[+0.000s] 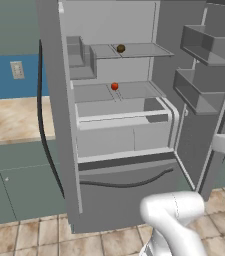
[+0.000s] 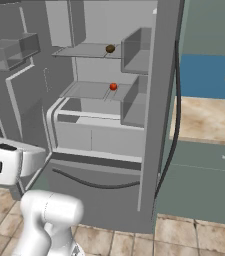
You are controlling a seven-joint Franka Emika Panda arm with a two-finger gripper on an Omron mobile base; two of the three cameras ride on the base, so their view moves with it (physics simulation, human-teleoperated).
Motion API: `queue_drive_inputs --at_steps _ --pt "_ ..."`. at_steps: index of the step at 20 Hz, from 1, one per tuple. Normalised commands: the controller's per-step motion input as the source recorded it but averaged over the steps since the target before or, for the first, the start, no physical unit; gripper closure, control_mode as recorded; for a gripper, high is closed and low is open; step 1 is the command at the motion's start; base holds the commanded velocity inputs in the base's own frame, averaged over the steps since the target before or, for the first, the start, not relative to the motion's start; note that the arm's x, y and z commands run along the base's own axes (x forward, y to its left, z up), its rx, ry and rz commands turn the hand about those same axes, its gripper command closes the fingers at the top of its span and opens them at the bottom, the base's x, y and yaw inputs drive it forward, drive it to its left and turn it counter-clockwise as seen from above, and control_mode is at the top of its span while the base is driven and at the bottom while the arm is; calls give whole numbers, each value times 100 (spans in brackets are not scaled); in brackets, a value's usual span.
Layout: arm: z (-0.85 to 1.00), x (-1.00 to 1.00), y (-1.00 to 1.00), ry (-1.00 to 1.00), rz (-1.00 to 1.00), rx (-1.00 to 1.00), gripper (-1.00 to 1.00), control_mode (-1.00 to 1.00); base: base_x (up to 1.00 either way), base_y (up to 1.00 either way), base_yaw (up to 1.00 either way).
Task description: Retrieve the kiwi and apple from the fridge and place them into the bowl on the dining table.
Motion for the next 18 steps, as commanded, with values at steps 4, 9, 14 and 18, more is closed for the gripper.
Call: queue_drive_inputs --at_steps 4,9,14,18 --pt "36 -43 0 0 -1 -5 -100 -100 0 0 0" --pt "23 -23 -12 13 0 -1 -100 -100 0 0 0" --pt "-11 23 -15 17 0 0 -100 100 16 -4 0" --pt "0 0 0 0 0 0 -100 100 90 -4 0"
